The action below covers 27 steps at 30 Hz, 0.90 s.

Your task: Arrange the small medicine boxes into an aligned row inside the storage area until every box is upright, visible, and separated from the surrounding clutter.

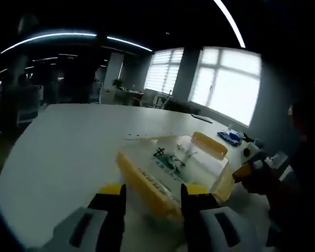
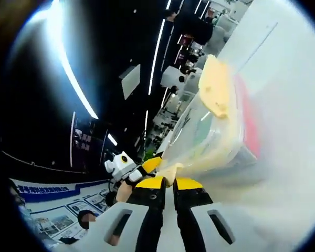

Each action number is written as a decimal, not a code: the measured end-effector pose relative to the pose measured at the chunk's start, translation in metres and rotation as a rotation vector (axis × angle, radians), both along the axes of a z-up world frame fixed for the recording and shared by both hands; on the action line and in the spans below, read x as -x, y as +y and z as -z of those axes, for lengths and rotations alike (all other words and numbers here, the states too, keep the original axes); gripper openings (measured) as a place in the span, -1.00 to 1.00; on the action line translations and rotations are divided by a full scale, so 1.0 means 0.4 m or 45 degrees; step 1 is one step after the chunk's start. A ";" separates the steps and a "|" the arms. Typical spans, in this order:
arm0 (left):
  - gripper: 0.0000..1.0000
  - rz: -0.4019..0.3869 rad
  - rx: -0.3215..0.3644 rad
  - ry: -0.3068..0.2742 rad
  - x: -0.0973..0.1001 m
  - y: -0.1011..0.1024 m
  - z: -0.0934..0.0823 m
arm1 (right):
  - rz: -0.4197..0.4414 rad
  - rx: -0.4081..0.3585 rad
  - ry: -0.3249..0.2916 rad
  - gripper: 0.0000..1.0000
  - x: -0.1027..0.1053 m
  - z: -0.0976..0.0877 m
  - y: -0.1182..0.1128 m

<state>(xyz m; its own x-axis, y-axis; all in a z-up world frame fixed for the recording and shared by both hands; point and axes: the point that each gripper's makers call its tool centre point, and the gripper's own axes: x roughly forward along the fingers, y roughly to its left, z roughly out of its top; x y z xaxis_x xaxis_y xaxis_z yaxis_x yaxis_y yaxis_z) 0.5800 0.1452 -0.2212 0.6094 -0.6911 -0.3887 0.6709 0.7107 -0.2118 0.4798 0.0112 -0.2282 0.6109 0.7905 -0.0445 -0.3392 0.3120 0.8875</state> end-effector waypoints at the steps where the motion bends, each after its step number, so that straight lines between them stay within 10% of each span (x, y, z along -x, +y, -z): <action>1: -0.13 -0.010 0.000 -0.010 -0.004 0.005 -0.005 | 0.001 -0.001 0.006 -0.91 0.003 -0.002 0.003; 13: -0.20 -0.022 0.171 0.106 -0.011 -0.020 0.019 | -0.087 0.132 0.010 -0.89 0.051 0.013 0.053; 25: -0.16 -0.014 0.114 0.050 -0.012 -0.030 0.016 | -0.088 0.274 -0.027 -0.87 0.052 0.040 0.075; 27: -0.21 -0.004 0.113 0.043 -0.007 -0.022 0.014 | -0.092 0.378 -0.072 -0.81 0.019 0.034 -0.027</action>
